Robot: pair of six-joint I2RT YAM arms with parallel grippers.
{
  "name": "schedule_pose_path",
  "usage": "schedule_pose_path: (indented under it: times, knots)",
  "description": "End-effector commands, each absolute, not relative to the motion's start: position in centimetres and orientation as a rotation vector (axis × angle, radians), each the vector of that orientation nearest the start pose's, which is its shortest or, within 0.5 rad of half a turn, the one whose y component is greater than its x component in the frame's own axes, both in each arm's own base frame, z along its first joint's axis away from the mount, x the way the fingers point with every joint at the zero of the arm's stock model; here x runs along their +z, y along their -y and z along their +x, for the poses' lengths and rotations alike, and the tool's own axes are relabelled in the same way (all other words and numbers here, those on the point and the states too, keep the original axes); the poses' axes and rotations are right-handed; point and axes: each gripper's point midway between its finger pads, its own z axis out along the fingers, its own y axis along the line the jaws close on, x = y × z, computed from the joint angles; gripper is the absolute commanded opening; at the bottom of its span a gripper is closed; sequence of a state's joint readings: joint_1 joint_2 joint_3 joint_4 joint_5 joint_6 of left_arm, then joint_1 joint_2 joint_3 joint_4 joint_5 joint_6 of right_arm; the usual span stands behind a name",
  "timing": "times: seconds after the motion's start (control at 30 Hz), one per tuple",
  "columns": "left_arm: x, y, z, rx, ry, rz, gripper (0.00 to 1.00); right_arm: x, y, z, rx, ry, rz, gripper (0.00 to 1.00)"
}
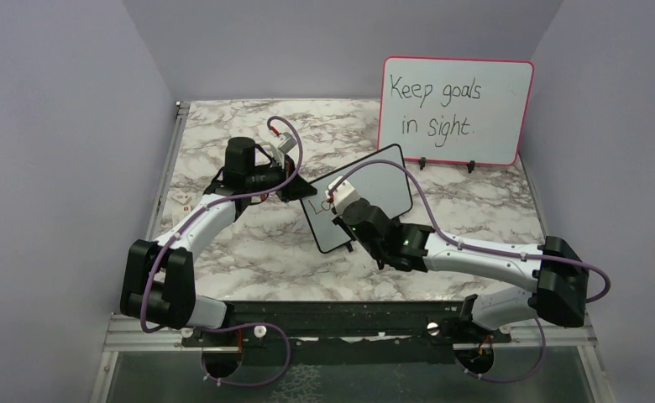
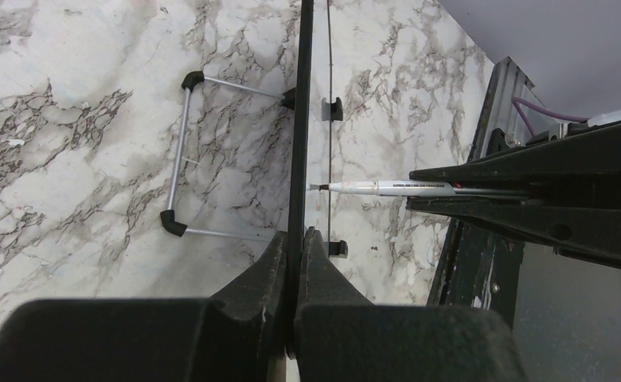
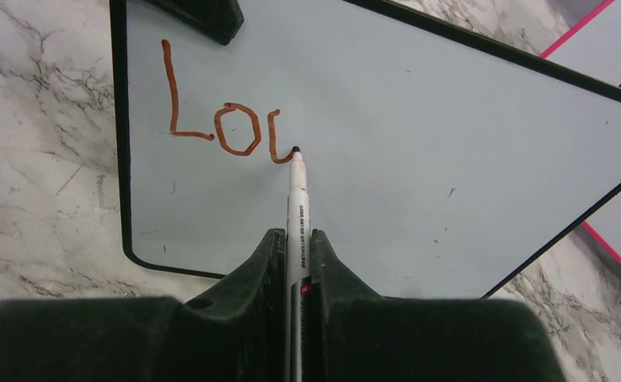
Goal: Write a sentence on the whiteboard
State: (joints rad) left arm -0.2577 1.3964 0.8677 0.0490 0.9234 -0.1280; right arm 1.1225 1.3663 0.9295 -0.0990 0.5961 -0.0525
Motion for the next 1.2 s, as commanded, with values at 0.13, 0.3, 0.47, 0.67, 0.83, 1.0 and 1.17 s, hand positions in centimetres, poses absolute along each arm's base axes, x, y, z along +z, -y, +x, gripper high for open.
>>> schedule_pose_path:
  times: [0.13,0.3,0.47,0.67,0.83,1.0,1.17]
  knots:
    - [14.1,21.7,30.6,-1.055,-2.053,0.705,0.0,20.1,-29.9,27.0,0.058,-1.783,-0.715,0.01]
    - [14.0,21.7,30.6,-1.054,-2.055,0.704,0.0,20.3,-29.9,27.1,0.064,-1.778,-0.709,0.0]
    - [14.1,21.7,30.6,-1.055,-2.054,0.705,0.0,20.6,-30.0,27.3,0.072,-1.769,-0.699,0.0]
    - [14.1,21.7,30.6,-1.052,-2.055,0.704,0.0,20.7,-30.0,27.3,0.075,-1.768,-0.703,0.0]
    - [14.0,21.6,30.7,-1.048,-2.059,0.701,0.0,21.1,-29.7,27.2,0.083,-1.764,-0.687,0.0]
    - [13.9,21.6,30.7,-1.043,-2.064,0.699,0.0,21.4,-29.5,26.8,0.108,-1.76,-0.689,0.01]
    - [13.9,21.5,30.8,-1.038,-2.065,0.696,0.0,20.9,-29.0,26.0,0.132,-1.781,-0.701,0.0]
